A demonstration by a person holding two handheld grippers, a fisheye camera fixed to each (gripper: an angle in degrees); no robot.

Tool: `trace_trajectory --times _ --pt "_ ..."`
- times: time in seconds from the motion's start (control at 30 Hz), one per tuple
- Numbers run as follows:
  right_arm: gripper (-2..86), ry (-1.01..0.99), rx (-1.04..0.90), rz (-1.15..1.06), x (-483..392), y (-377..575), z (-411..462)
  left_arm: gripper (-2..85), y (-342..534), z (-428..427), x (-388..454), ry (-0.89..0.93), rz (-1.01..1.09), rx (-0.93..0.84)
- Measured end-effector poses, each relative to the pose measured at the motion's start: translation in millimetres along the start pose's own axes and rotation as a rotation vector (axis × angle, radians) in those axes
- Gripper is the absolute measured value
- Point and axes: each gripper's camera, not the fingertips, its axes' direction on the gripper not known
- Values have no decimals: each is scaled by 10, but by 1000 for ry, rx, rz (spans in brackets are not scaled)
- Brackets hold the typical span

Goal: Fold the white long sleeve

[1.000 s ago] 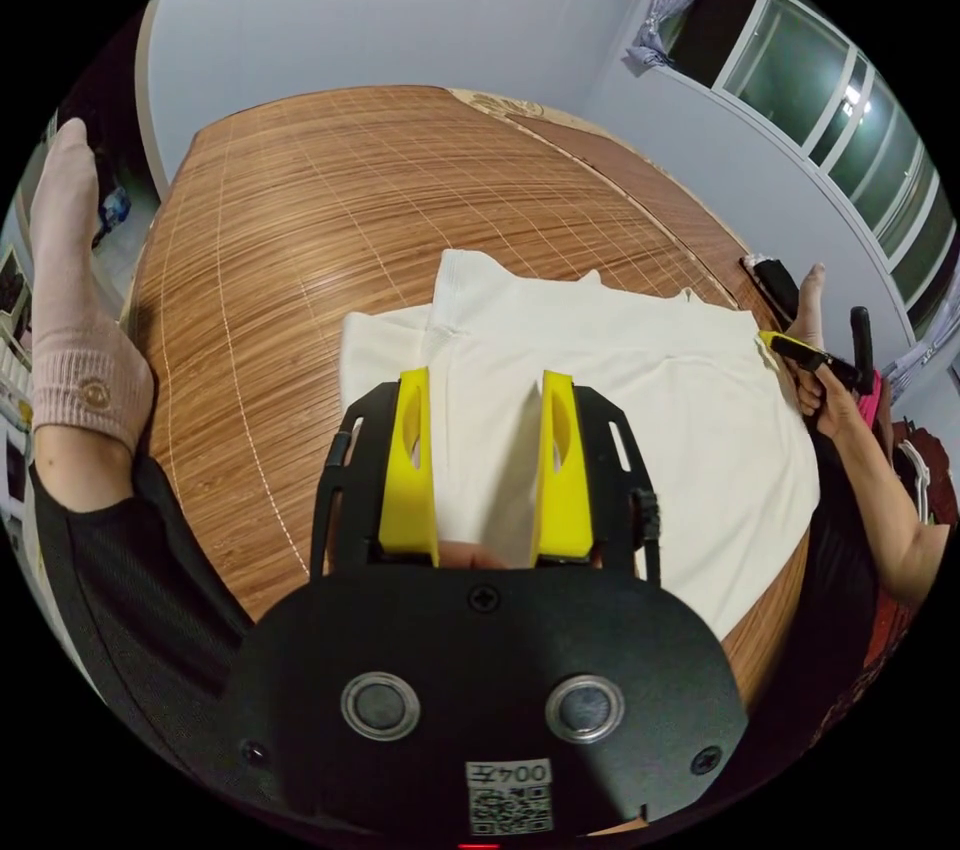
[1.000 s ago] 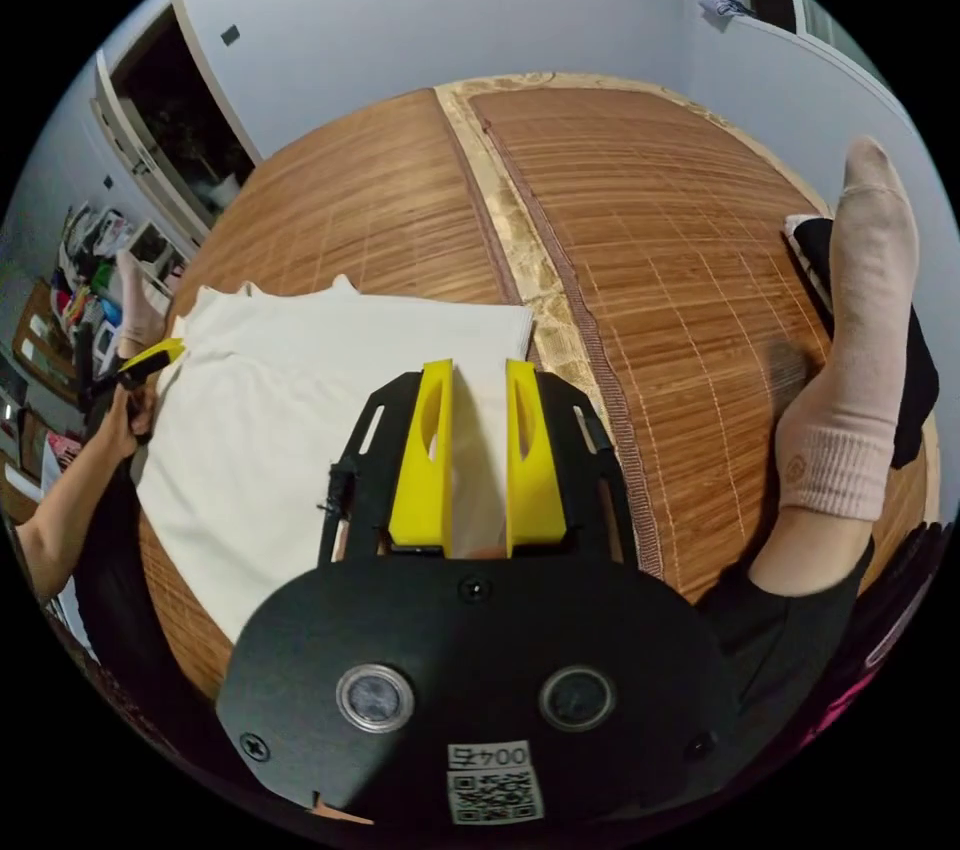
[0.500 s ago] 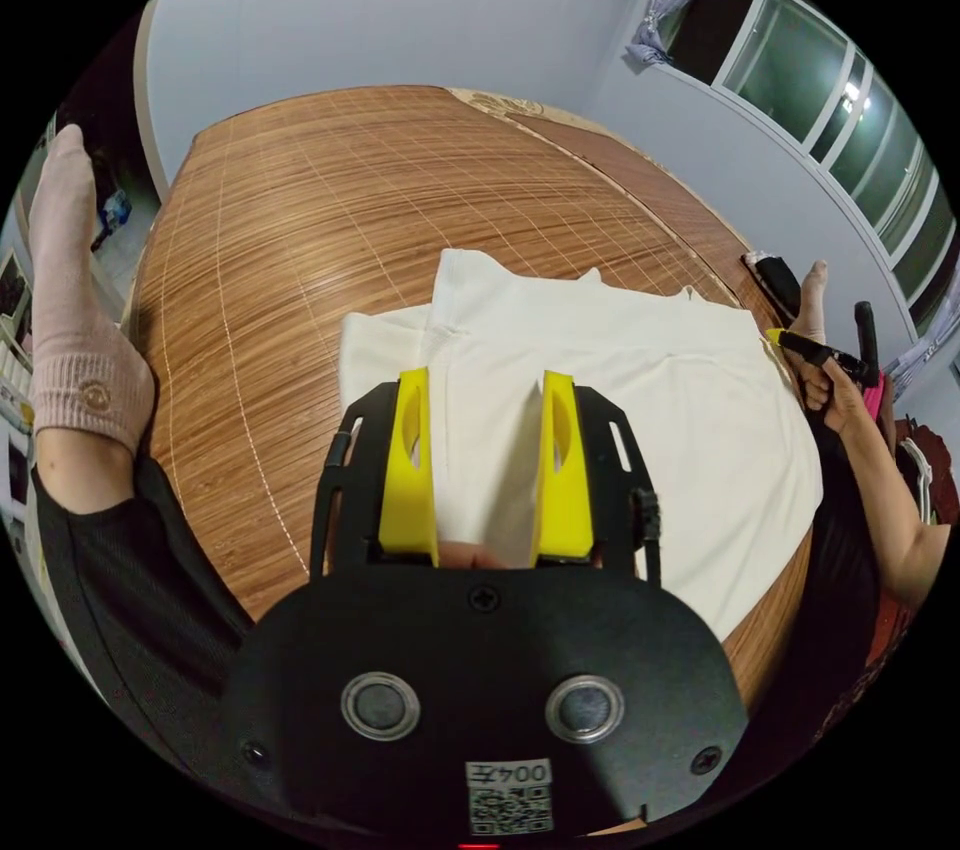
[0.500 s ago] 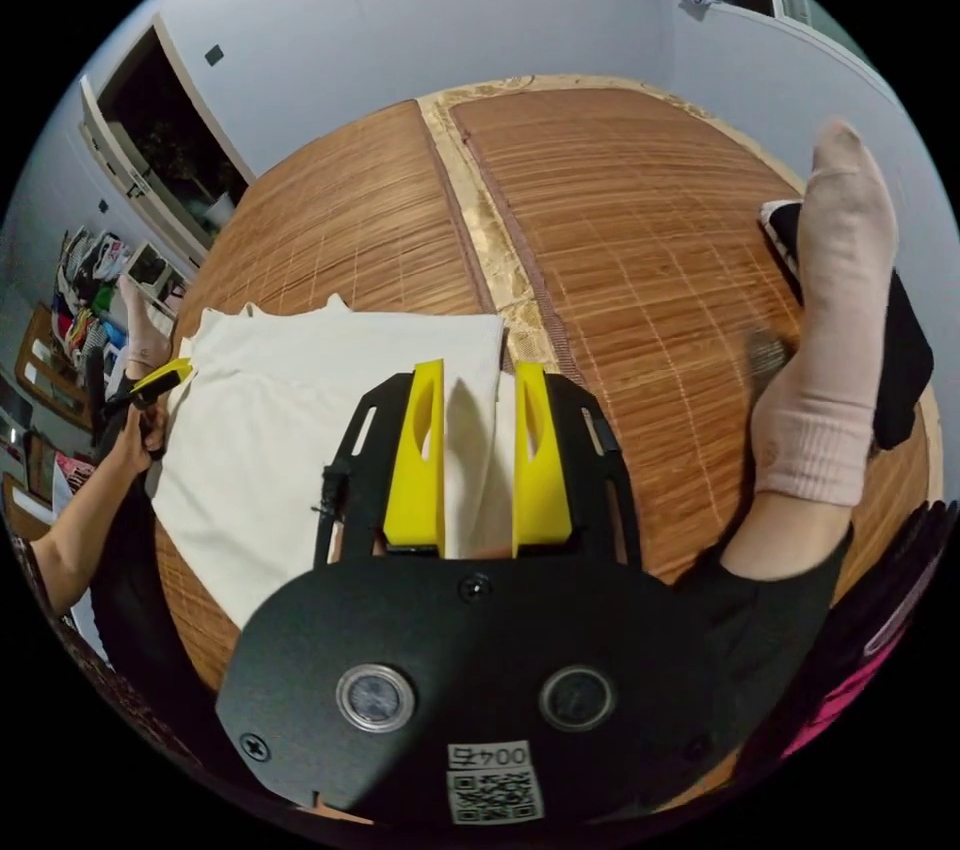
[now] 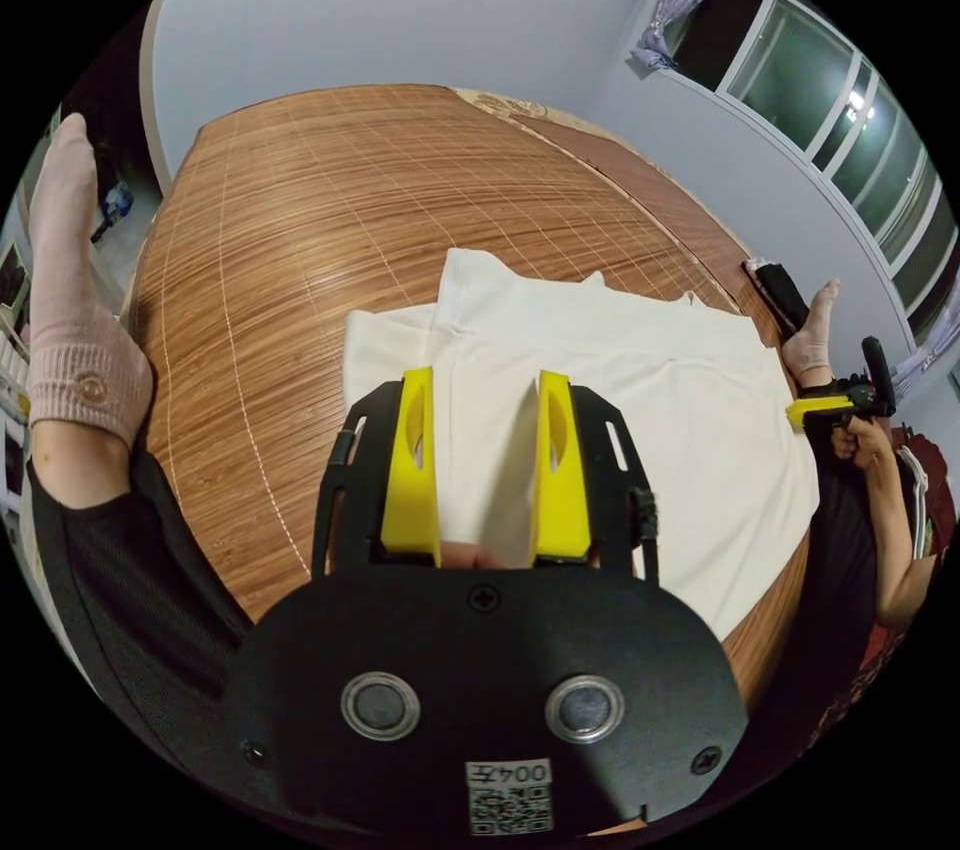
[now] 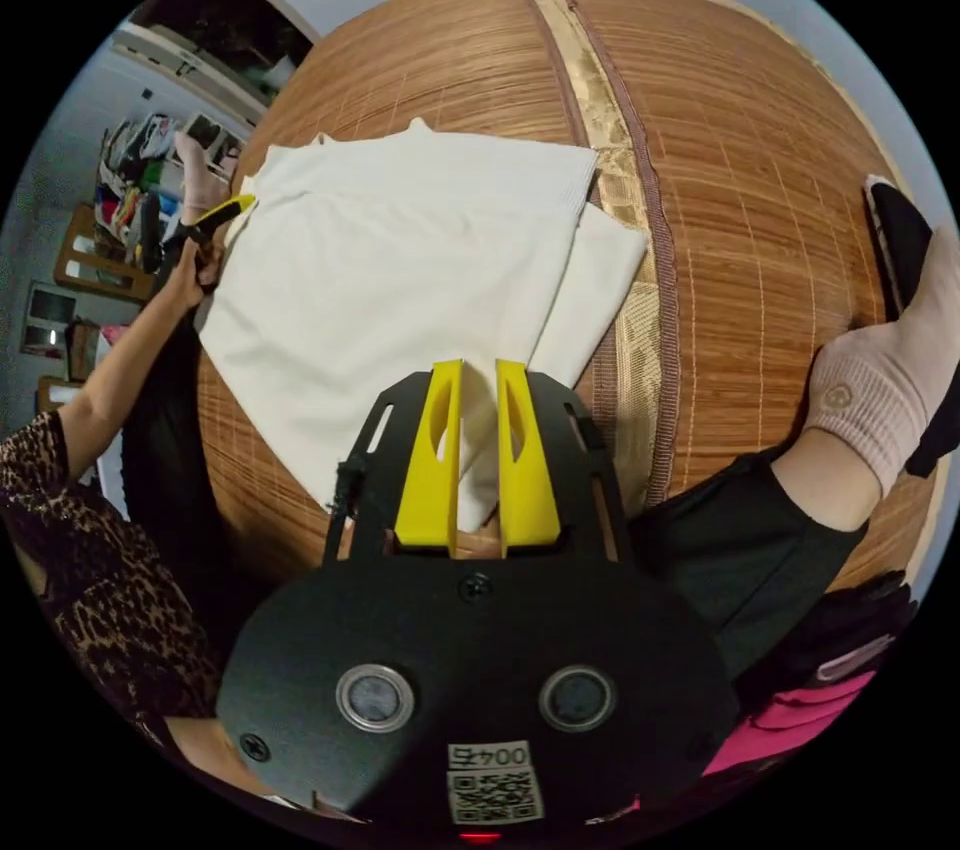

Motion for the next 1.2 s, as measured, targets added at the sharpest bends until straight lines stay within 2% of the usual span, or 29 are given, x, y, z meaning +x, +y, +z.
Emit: trace_trajectory --times 0.1,0.37,0.47,0.6,0.7,0.83,1.03,1.2 --pt "78 -63 53 30 115 128 -99 141 36 21 119 12 3 4" --pt "107 -410 484 302 440 1033 -611 152 168 -173 485 163 -21 37" --pt "127 -386 550 393 364 1494 -626 140 326 -401 1146 182 111 34" --pt "130 -454 712 523 449 2053 -609 114 871 -481 2576 196 385 0" --pt "130 -498 749 537 547 2205 -552 97 1315 -332 3640 248 536 -39" --pt "134 -529 721 556 653 2245 -460 105 1812 -42 4973 171 766 -91" --pt "148 -482 682 558 672 2299 -444 124 2179 308 6110 79 952 -139" --pt "155 -530 695 587 775 2374 -404 129 2351 597 6624 2 1039 -175"
